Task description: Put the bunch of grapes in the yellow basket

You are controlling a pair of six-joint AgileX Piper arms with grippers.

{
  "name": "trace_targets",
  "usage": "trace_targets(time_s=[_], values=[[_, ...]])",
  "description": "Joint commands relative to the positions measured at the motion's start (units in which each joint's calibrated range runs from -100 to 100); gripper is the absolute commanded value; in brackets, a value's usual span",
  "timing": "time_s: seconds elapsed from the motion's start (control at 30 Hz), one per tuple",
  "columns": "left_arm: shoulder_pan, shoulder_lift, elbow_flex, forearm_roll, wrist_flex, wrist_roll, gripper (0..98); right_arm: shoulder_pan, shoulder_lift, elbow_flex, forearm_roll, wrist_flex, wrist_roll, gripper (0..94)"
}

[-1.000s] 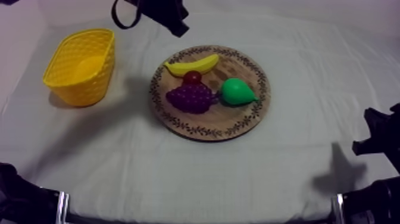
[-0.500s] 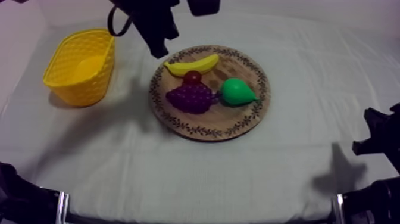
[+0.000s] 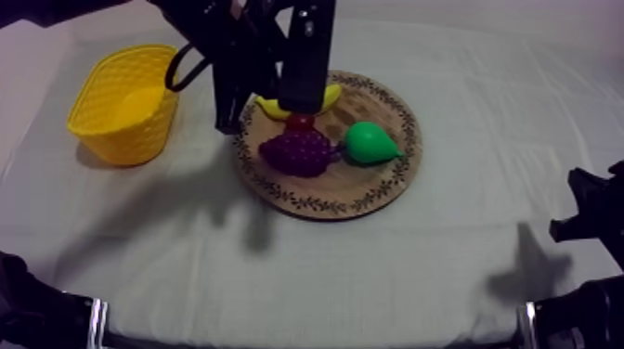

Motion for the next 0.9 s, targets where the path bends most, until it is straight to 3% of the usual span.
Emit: trace_targets(time_s=[0.0, 0.13, 0.27, 0.47, 0.87], values=[[0.08, -0.30, 0.64, 0.13, -0.59, 0.15, 22.6, 0.01, 0.02, -0.01, -0.01, -0.02, 0.00, 0.3], [0.22, -0.68, 2.36, 0.05, -1.19, 1.21, 69.3, 0.01, 0.02, -0.01, -0.01, -0.02, 0.00, 0.3], [0.22, -0.58, 3.24, 0.10, -1.40, 2.22, 88.9, 0.01, 0.02, -0.01, -0.01, -0.02, 0.00, 0.3], [0.19, -0.23, 3.90, 0.15, -2.04, 2.89, 95.1, 0.01, 0.02, -0.01, -0.01, -0.02, 0.00, 0.3], [0.33, 5.40, 5.27, 0.29, -7.72, 3.95, 94.5, 0.01, 0.02, -0.01, -0.01, -0.02, 0.00, 0.3]])
